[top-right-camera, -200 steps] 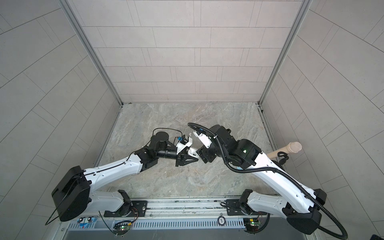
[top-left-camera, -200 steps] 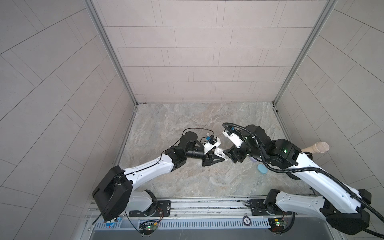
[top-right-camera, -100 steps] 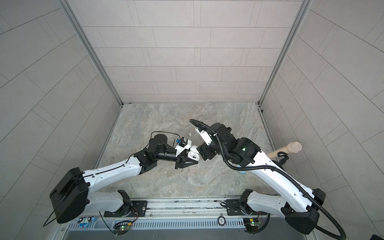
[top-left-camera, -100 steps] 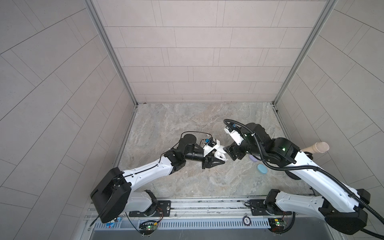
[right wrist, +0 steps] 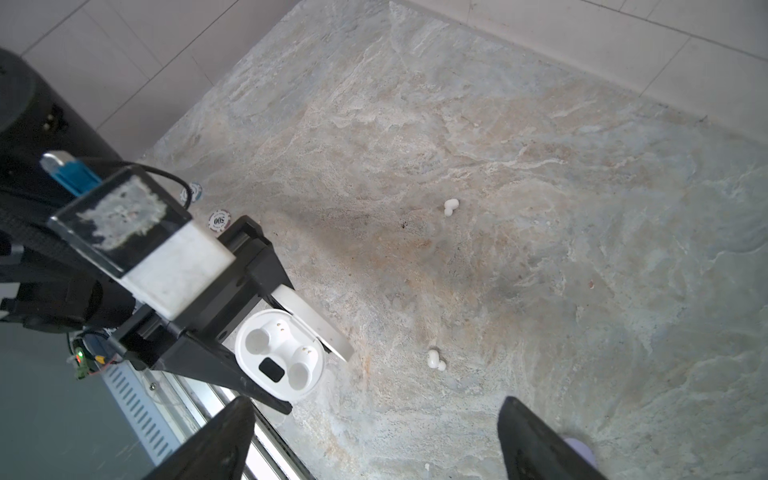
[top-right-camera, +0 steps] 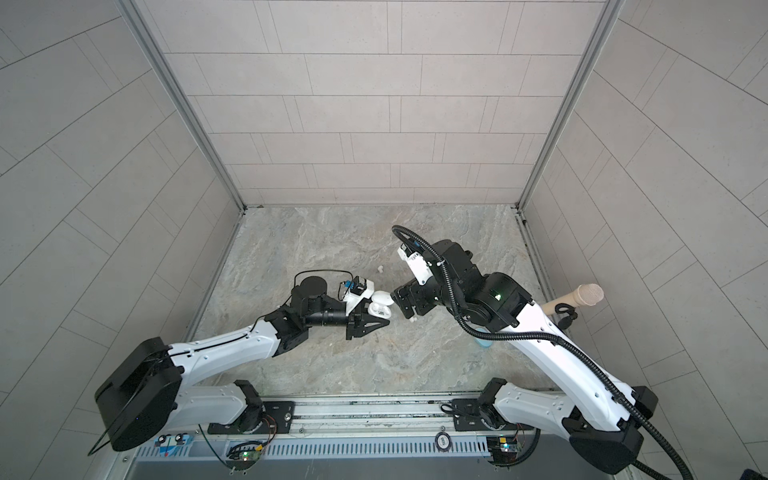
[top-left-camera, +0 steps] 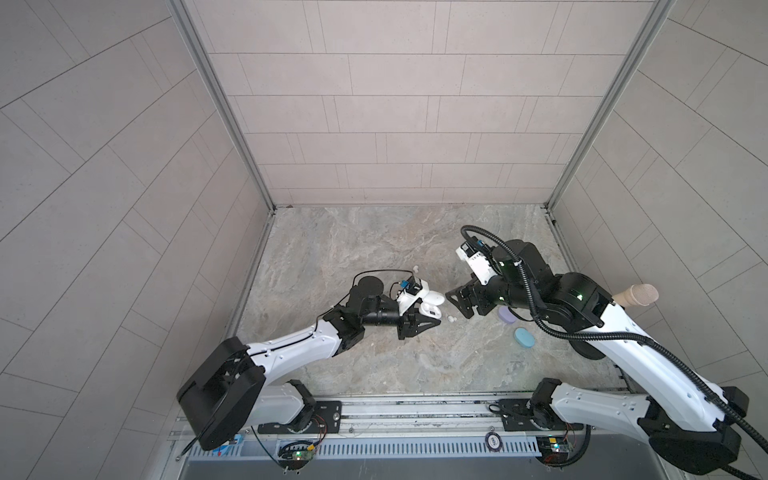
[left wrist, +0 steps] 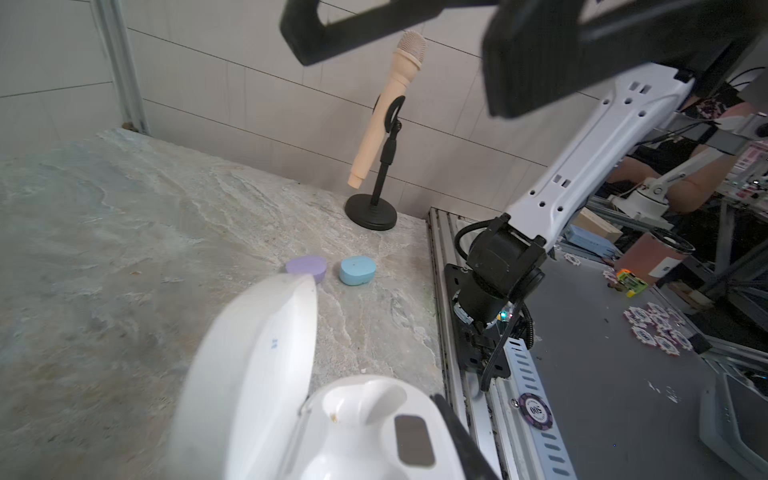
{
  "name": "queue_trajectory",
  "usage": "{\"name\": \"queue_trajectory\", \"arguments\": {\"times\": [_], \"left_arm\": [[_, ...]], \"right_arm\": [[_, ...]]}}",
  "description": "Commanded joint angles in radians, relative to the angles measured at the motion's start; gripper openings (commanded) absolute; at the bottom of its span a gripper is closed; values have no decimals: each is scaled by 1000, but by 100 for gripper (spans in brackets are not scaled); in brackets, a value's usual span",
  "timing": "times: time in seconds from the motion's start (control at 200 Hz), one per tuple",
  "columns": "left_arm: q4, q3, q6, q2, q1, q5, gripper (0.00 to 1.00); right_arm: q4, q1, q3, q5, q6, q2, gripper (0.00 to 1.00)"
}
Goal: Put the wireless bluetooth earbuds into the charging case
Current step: 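Draw the right gripper back from the open white case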
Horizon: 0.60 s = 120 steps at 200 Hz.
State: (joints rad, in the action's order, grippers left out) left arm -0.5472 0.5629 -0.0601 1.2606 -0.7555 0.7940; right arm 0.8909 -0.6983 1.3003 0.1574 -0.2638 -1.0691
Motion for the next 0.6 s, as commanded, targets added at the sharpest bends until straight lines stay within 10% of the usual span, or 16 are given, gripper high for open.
{"name": "queue_trajectory", "arguments": {"times": [0.0,0.596], "left_arm": [[-62,-25,-10,-61,24,-53,9],[-95,-100,-32,-175,86,-191,10]], "right_arm": [[5,75,-83,49,-124,24,95],[-345,160,-447,172,-470,-307,92]]}}
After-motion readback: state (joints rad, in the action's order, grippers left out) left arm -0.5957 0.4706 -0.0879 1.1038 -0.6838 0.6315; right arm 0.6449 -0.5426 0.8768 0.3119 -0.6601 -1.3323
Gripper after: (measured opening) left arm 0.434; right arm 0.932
